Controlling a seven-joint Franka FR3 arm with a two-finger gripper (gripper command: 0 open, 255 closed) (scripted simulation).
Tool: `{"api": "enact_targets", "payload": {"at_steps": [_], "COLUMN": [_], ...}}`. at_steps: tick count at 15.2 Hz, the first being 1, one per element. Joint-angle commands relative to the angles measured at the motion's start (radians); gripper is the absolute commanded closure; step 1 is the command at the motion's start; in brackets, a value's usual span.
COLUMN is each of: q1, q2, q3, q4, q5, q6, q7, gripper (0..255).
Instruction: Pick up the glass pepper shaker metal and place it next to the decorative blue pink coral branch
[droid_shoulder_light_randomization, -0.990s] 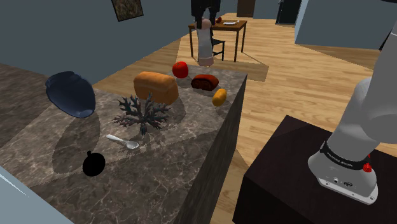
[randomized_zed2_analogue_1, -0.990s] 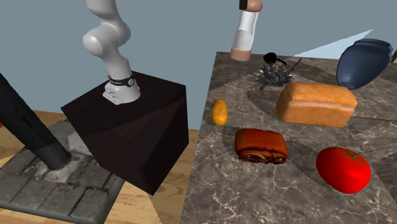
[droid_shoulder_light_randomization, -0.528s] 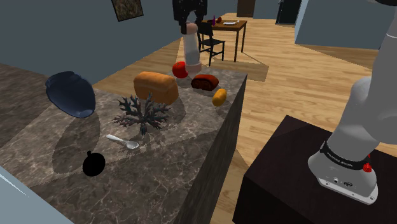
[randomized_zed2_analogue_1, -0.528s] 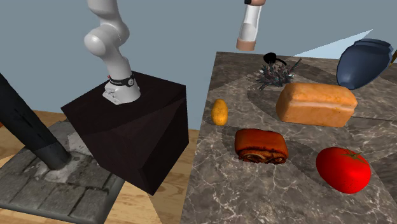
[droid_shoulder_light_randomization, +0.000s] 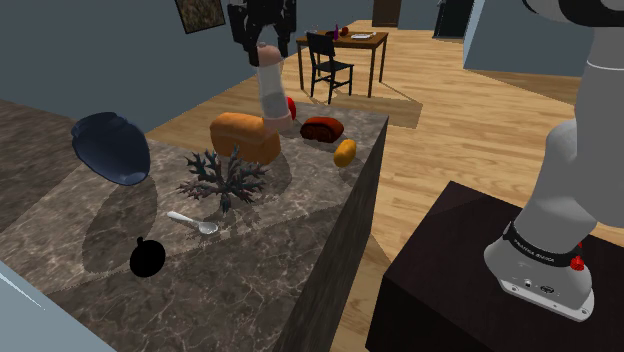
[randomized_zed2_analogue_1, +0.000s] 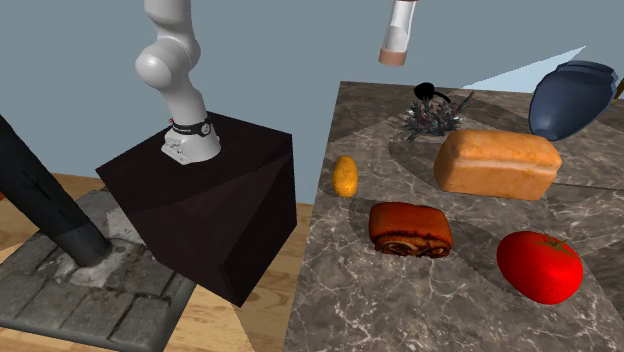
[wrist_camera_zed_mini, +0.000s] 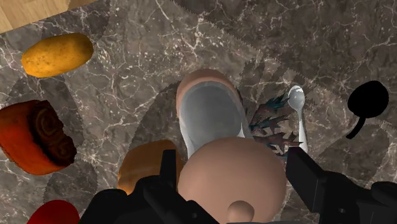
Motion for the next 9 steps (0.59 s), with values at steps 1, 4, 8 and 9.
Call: {"api": "enact_targets", "payload": {"at_steps": [1,4,8,9], "q1": [0.031,0.059,0.055,0.054], "q2": [0.045,0.080,0.041,0.034], "q3": [0.014,0.024,0.024,0.024], "q4": [0.067,0.105,-0.010,-0.036], "q5": [-0.010,-0.018,-0.015,-0.015], "q6": [-0.024,-0.029,0.048,0.066], "q7": [0.042,0.077,0.080,0.080], "gripper": [255,255,255,255]}}
